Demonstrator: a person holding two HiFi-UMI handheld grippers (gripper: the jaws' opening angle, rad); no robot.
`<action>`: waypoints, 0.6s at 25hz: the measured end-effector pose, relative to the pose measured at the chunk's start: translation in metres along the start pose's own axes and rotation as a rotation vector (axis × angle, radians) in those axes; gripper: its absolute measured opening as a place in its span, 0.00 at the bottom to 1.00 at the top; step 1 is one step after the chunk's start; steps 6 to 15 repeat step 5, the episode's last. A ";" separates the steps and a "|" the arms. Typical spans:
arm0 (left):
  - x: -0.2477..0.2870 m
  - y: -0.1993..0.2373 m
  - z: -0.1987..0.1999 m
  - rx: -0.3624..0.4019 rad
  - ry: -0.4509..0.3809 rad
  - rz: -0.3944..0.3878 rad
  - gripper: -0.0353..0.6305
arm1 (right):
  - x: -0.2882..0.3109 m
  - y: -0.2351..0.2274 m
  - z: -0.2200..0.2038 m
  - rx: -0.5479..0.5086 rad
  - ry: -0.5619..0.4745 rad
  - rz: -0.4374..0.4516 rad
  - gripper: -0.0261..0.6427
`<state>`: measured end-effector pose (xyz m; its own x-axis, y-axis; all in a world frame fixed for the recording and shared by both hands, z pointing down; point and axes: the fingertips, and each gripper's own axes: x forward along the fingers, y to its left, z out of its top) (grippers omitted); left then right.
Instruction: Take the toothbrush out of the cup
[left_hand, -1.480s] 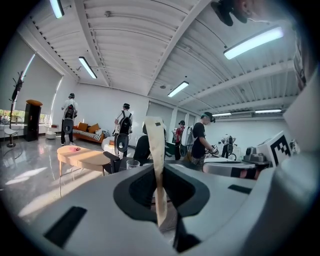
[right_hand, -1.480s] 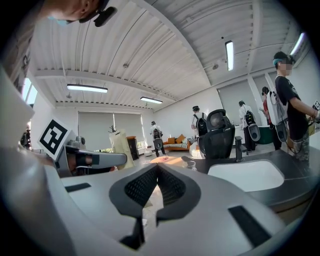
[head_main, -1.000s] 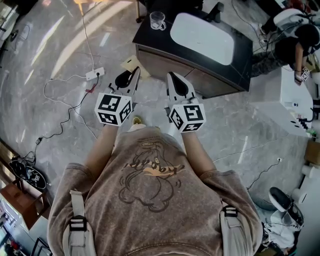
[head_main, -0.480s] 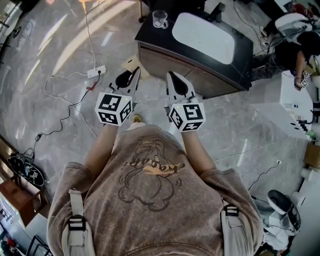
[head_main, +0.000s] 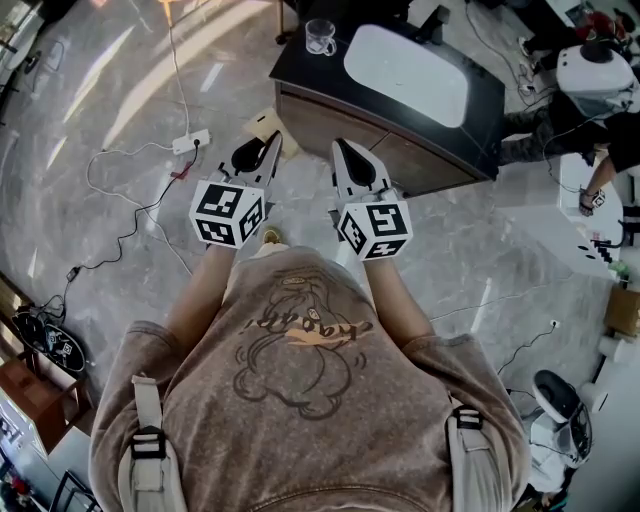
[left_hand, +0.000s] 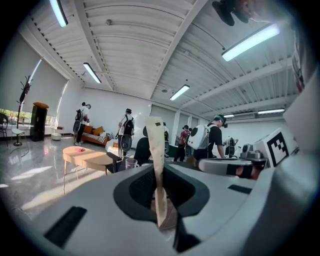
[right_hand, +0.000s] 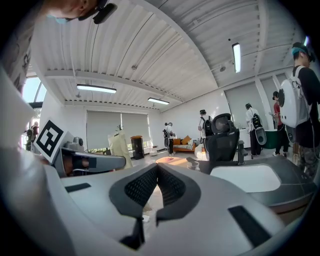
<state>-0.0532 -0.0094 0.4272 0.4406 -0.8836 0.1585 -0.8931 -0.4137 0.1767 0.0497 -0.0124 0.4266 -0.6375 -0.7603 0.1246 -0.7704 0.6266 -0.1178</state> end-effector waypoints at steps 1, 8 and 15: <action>0.001 0.000 0.000 0.000 0.001 -0.001 0.12 | 0.000 -0.001 0.000 0.001 0.001 0.001 0.06; 0.005 0.002 0.001 -0.002 0.004 0.001 0.12 | 0.004 -0.002 0.001 0.000 0.005 0.006 0.06; 0.005 0.002 0.001 -0.002 0.004 0.001 0.12 | 0.004 -0.002 0.001 0.000 0.005 0.006 0.06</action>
